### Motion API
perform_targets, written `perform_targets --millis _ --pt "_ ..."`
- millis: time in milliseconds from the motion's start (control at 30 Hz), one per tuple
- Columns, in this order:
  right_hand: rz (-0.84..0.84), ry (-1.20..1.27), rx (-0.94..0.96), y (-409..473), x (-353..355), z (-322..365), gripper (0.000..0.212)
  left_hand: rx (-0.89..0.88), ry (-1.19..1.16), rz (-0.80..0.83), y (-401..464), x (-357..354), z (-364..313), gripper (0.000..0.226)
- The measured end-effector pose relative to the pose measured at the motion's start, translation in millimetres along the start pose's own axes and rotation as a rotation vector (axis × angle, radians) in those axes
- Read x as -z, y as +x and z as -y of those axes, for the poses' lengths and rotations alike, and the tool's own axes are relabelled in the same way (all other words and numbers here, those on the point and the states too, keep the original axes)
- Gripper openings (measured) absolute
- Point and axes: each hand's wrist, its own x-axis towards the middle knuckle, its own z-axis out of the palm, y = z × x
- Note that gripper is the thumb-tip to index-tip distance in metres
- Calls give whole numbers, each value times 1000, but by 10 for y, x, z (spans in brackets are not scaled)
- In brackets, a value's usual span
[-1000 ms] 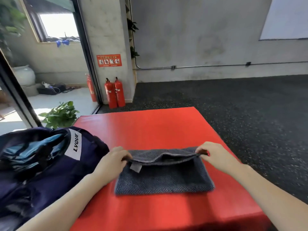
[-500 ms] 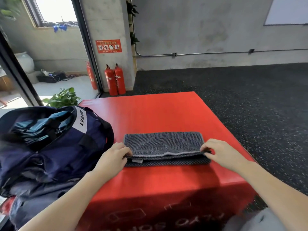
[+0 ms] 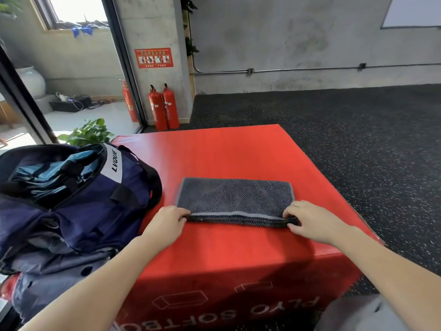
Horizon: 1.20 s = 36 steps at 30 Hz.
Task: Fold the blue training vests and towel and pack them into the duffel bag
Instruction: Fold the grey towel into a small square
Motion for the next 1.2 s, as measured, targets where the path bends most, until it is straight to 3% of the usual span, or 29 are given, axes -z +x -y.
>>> perform_targets --millis 133,233,367,567,633,733,833,1000,1100,1200 --pt "-50 -74 -52 28 -18 110 25 30 -64 24 336 -185 21 59" --pt "-39 -76 -110 81 -8 235 23 106 -38 53 439 -268 -26 61" --pt "-10 -74 -131 205 32 549 20 45 -36 33 368 -280 -123 57" --pt "32 687 102 448 -66 1413 28 -54 -121 13 89 -126 -148 53" --pt "-30 648 179 502 -98 1506 34 -92 -164 0 -22 -51 -165 49" --pt "-126 378 245 534 -153 1364 39 -118 -181 -1 -152 42 -171 42" --pt "-111 242 178 488 -184 1203 50 -146 -195 13 -254 70 -171 35" --pt "-90 313 5 392 -253 1070 51 -233 -165 90 -387 -2 -271 34" --pt "-123 466 -4 348 -263 1051 33 -254 -133 127 -420 -53 -334 31" --pt "-166 540 28 304 -198 1031 33 -270 -116 136 -407 -31 -376 29"
